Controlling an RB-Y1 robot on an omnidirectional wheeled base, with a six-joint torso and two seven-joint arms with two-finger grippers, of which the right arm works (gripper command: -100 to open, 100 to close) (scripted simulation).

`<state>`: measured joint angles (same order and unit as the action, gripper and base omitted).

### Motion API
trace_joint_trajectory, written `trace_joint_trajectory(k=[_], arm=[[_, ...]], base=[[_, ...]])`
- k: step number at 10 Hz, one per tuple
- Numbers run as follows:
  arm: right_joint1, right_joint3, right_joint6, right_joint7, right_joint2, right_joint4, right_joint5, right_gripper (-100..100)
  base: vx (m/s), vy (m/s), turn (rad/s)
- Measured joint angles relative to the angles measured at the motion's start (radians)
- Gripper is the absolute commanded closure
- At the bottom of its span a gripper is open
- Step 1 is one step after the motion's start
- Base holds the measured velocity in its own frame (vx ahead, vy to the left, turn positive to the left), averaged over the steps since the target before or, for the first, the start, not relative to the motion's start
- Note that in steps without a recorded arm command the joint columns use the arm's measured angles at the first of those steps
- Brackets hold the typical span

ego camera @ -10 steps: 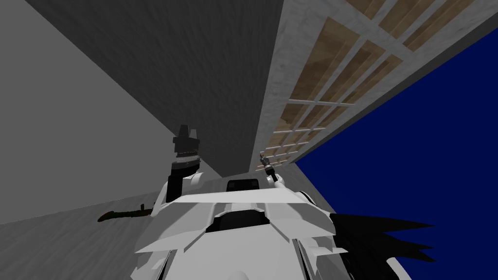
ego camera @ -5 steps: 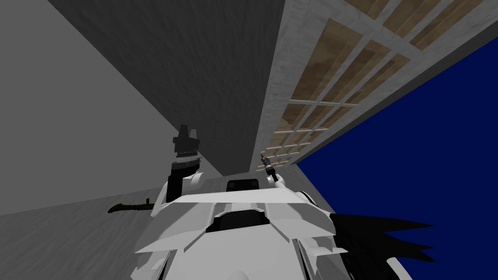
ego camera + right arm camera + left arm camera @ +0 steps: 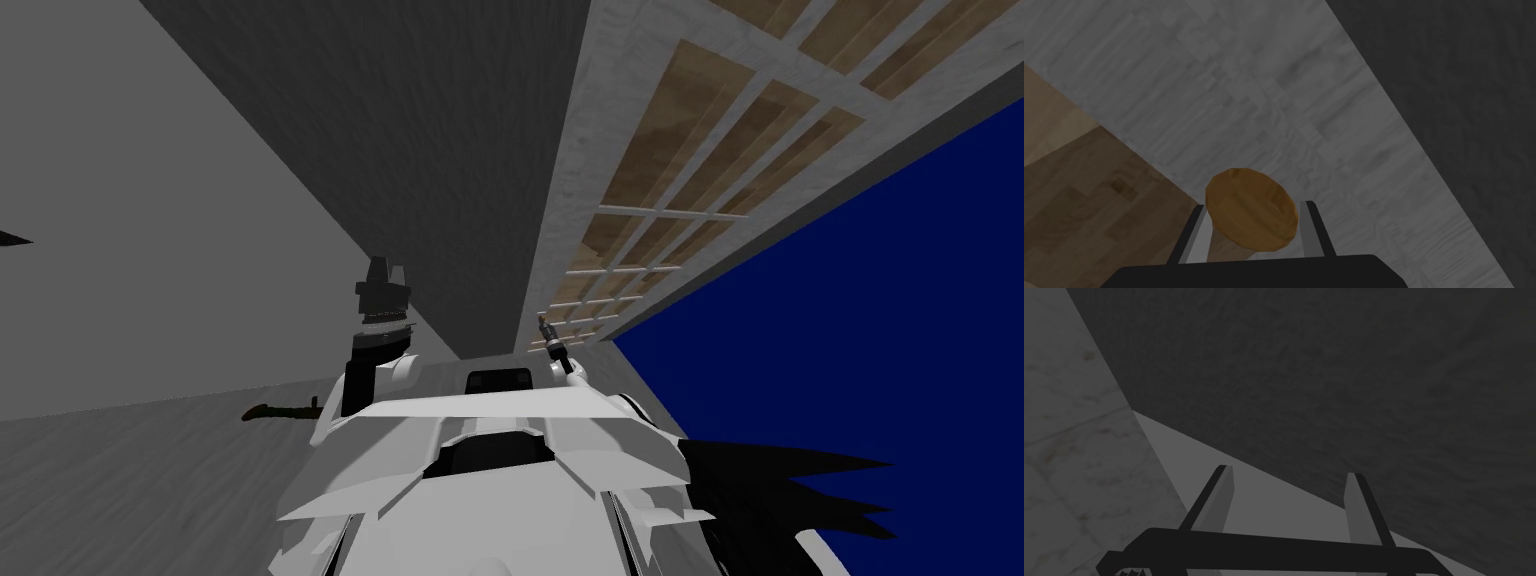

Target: Pull the door open

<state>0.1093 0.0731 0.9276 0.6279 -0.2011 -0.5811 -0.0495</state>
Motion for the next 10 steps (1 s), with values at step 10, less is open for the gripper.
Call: trace_joint_trajectory(k=[10], arm=[[-0.013,0.001,-0.007,-0.242,-0.021,-0.014,0.076,100]], base=[[-0.028,-0.008,0.079]])
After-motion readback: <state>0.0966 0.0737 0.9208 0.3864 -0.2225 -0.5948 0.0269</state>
